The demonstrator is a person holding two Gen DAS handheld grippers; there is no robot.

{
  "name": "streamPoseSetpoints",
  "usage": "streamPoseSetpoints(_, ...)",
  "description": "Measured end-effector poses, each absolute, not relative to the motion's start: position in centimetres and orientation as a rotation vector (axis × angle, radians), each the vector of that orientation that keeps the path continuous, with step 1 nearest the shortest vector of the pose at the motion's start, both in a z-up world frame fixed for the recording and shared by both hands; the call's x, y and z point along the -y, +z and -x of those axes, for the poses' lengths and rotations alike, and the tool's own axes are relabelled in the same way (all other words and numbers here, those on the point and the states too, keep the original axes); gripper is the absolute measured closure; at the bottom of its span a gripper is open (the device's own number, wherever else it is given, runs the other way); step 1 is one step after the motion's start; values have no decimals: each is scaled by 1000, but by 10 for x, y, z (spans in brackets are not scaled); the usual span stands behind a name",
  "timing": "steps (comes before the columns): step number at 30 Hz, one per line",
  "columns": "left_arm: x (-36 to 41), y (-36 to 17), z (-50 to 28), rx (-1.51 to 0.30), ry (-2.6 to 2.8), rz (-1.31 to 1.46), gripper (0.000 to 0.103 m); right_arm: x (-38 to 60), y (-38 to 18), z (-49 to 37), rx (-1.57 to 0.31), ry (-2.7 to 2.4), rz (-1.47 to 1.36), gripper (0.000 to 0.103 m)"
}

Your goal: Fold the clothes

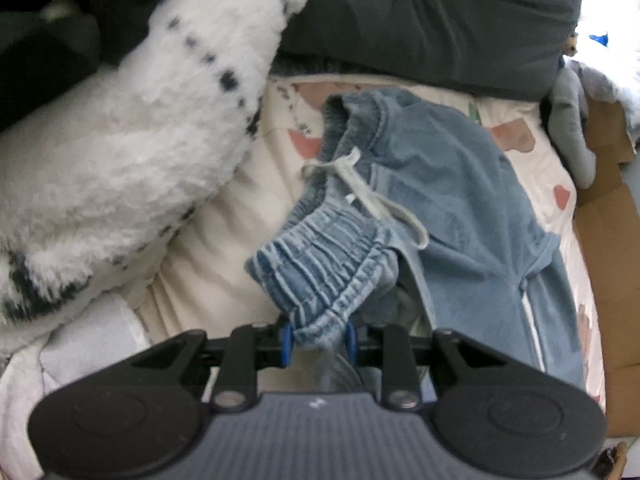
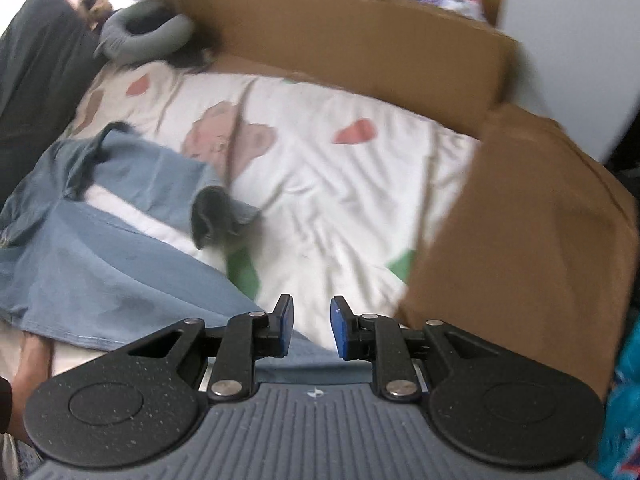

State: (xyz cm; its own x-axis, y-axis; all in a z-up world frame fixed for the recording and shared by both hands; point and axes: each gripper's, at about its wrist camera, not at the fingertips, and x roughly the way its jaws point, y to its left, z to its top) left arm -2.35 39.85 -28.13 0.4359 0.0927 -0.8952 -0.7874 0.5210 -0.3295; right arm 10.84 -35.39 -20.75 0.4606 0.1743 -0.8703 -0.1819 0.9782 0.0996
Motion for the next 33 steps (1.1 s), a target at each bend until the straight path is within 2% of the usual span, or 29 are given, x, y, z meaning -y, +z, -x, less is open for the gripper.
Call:
streamPoseSetpoints(10, -397, -326, 35, -1050, 682, 880, 76, 207, -260, -220, -1040, 546, 40, 76)
streamPoseSetpoints(21, -389, -327, 53, -975, 750, 917, 77, 59, -283, -352, -1085, 884, 219, 76)
streamPoseSetpoints(28, -377, -305, 65, -901, 798, 931, 76, -30, -292, -394, -1084, 999, 283, 76)
streamPoseSetpoints(29, -376, -301, 70, -878, 810, 946, 74, -41, -292, -397, -1080, 1017, 291, 75)
streamPoseSetpoints(31, -376, -295, 81, -829, 834, 978, 62, -65, -292, -401, -1072, 1054, 308, 74)
streamPoseSetpoints(33, -378, -299, 87, -777, 867, 1016, 45, -89, -290, -402, -1061, 1092, 327, 69)
